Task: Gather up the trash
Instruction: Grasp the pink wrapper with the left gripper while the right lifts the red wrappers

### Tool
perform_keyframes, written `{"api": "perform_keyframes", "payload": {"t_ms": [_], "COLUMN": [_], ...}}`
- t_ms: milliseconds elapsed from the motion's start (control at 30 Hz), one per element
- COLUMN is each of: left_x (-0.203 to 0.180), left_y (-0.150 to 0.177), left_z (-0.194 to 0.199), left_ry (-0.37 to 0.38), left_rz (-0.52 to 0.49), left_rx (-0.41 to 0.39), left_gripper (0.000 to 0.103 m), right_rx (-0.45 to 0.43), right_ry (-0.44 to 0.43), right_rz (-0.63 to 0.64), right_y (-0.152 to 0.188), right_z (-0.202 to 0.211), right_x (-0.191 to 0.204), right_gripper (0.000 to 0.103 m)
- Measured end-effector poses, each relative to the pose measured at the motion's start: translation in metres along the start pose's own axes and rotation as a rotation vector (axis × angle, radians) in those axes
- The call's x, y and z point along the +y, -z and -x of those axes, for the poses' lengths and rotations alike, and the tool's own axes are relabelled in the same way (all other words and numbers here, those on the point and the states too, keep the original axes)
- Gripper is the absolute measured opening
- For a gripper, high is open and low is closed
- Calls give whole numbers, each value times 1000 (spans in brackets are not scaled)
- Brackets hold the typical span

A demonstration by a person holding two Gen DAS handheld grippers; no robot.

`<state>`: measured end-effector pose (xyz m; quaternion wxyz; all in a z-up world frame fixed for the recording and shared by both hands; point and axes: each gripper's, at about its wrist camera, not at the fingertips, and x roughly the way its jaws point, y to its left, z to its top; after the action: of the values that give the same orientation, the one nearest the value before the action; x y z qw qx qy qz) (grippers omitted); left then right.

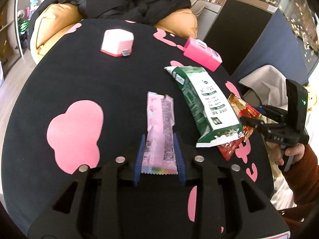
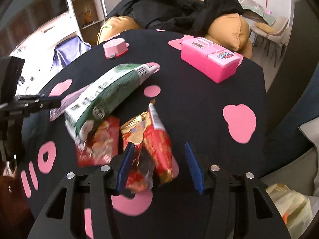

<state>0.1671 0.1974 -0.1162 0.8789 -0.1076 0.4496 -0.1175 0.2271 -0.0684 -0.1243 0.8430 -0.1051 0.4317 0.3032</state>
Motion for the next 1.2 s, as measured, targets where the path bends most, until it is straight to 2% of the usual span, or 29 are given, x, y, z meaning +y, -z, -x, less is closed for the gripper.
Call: {"api": "perform_keyframes", "payload": {"t_ms": [133,167,200,300,467,567,600,633,733,800,1000,1067,1133,1200], "left_x": [-8,-11,-12,-15,-22,-27,-28,-30,-34,-38,-51,-55,-58,-61], "left_y": [-2,-3,-4,-6,-13,-15,-16,-16,-17,-19,-29,-26,-18,-12], "left_z": [1,2,3,4,-8,-17,-20,-22,-21,-16,10,13,8,-1], "left_ry": [-14,-18,-20,-34,-83,-119,-130,-145,-164,-161,-149,-134,-145,-180], "left_rz": [-28,-37,-47,-58,-85,-99,-100,-106,-130,-139,-150,-158,-175,-198], "left_rx": [-6,-10,-13,-18,-1,17,19,16,10,0,-59,-69,-55,-39], "left_gripper": [31,32,34,36,36,36,33,21,9,5,4,9,35,36], "right_rx": [0,-2,-6,-28,-117,-135,-141,-145,-169,-197,-269,-278,-280,-274], "right_ry": [10,13,17,41,66,71,75,79,104,108,137,144,151,150], "right_rz": [36,41,41,7,-103,-138,-145,-148,-148,-153,-162,-156,-148,-155], "right_y": [2,2,1,-3,-6,-7,-6,-5,-2,2,15,20,27,32], "right_z": [4,5,5,10,38,53,58,62,76,90,128,134,137,136], "right_x": [5,6,5,-1,-7,-7,-6,-6,-4,-4,-9,-9,-9,-10], "right_gripper": [47,42,29,19,17,17,17,17,17,17,17,17,17,17]}}
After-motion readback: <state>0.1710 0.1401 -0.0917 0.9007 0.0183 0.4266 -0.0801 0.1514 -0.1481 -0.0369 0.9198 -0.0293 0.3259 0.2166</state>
